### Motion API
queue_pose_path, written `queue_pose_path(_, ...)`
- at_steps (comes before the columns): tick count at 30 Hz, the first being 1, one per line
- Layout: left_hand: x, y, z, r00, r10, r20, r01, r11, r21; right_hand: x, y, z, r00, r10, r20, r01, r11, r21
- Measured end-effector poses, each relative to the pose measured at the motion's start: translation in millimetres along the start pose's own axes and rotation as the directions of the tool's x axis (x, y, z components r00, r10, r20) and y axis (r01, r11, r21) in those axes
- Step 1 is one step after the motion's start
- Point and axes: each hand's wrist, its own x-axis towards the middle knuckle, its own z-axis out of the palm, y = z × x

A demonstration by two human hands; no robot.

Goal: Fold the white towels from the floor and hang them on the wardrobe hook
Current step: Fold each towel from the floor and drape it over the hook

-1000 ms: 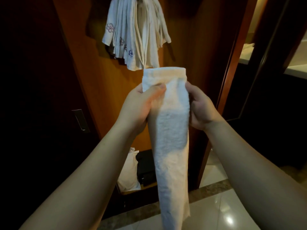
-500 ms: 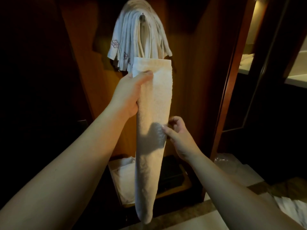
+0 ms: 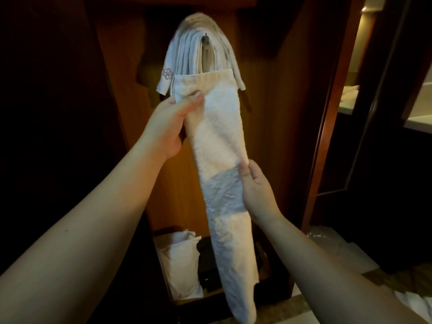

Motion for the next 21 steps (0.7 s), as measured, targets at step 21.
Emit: queue_pose_path(21,29,-8,21,0.998,-0.051,0.021,0.053,0.993,-0.108,20,-2,-51,0.894,0.238,0.381,-0.316,0.936,0.158)
